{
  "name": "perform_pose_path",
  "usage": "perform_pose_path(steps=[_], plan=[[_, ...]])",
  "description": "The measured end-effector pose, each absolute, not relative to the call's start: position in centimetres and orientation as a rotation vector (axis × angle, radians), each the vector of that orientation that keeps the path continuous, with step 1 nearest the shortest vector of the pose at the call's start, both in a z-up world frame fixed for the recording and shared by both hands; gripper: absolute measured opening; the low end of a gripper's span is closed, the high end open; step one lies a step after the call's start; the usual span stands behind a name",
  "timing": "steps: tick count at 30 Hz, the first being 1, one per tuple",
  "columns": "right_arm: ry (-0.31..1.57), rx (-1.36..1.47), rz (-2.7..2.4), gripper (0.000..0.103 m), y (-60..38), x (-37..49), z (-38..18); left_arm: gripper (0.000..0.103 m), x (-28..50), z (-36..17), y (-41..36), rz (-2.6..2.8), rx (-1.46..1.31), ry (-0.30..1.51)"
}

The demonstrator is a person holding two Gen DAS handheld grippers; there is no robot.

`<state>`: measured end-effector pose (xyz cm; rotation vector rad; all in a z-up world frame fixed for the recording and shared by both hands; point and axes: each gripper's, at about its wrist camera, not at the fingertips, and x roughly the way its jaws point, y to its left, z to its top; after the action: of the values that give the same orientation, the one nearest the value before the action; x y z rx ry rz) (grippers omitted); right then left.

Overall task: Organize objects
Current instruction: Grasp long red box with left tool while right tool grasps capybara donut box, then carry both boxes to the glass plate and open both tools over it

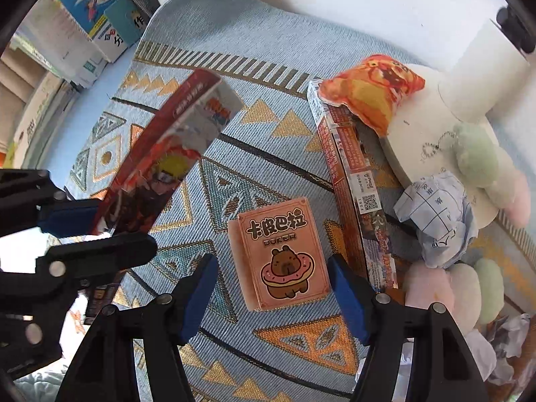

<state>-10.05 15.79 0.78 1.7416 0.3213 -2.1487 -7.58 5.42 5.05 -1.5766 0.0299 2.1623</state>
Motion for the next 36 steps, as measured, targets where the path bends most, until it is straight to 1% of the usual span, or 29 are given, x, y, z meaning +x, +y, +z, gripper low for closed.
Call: perform_pose_path(steps=[1,2,3,4,7,12,14,21,25,31,36], plan=[[0.386,1.725,-2.170,0.053,15.4,-9.7,0.8,0.014,-7.4,5.5,5.4,2.179,-1.576,0.033],[0.399,1.702,-2.169,0.044,15.1,-9.4,0.9,0.014,-7.3,6.0,5.4,2.196,-1.575,0.037],[0.391,1.696,-2.164,0.040,15.0,-9.2,1.0,0.014,-7.1,6.5,5.5,2.211,-1.569,0.043],[0.389,1.701,-2.158,0.040,14.9,-8.9,1.1,0.014,-6.8,7.0,5.6,2.225,-1.562,0.059],[0.378,1.694,-2.151,0.040,14.8,-7.6,1.5,0.014,-5.4,8.6,6.8,2.284,-1.523,0.179],[0.247,1.688,-2.164,0.040,16.8,-4.4,3.6,0.014,-2.8,12.1,8.2,2.330,-1.429,0.260],[0.208,1.686,-2.185,0.040,18.0,-3.0,4.8,0.014,-1.6,13.7,9.6,2.358,-1.375,0.315],[0.053,1.654,-2.333,0.040,24.7,1.0,9.5,0.014,1.0,17.4,16.0,2.340,-1.226,0.396],[-0.054,1.625,-2.447,0.040,29.3,2.5,12.2,0.014,2.5,18.7,20.4,2.287,-1.168,0.399],[-0.285,1.563,-2.654,0.040,39.3,5.2,16.6,0.014,3.0,18.9,26.5,2.130,-1.185,0.283],[-0.447,1.518,-2.874,0.040,47.9,8.5,20.0,0.014,2.6,18.9,32.0,2.049,-1.164,0.251]])
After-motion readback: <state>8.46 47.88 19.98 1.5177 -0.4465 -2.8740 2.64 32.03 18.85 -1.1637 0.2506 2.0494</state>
